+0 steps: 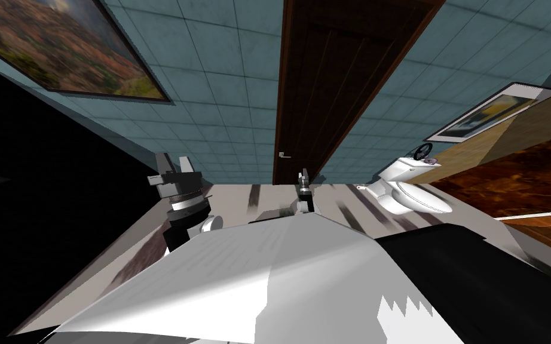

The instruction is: Pull the door open

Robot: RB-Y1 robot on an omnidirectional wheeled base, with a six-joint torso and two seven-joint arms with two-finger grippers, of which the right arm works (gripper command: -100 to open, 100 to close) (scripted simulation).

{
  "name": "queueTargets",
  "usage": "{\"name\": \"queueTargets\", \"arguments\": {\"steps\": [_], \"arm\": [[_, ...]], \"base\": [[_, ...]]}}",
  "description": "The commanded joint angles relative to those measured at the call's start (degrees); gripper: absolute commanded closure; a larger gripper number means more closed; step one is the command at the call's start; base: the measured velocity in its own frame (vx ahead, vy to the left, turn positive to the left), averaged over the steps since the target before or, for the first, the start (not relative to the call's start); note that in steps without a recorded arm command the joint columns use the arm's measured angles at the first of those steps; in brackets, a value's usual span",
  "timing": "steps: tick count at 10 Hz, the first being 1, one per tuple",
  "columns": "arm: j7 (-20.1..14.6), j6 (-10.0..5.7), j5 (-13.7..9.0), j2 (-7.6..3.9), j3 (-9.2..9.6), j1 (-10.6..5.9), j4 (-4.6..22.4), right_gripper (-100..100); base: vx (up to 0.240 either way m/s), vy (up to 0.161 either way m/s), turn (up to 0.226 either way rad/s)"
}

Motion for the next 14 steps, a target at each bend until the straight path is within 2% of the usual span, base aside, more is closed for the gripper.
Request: {"name": "queueTargets", "arguments": {"steps": [1,5,6,8,9,13,14], "arm": [[-0.21,-0.40,-0.22,-0.28,-0.11,-1.08,2.67,-100],[-0.83,-1.37,-0.91,-0.97,-0.35,-4.29,10.08,-100],[-0.83,-1.37,-0.91,-0.97,-0.35,-4.29,10.36,-100],[-1.14,-1.86,-1.25,-1.29,-0.47,-5.89,13.69,-100],[-1.14,-1.86,-1.25,-1.29,-0.47,-5.89,14.21,-100],[-1.75,-2.80,-1.92,-1.85,-0.70,-9.00,21.16,-100],[-1.75,-2.80,-1.92,-1.85,-0.70,-9.00,21.68,-100]], "base": [[0.067,-0.003,0.017],[0.098,0.000,0.031],[0.078,0.003,0.009],[0.068,-0.003,0.022],[0.055,-0.003,0.014],[0.080,-0.003,0.027],[0.075,0.003,0.009]]}}
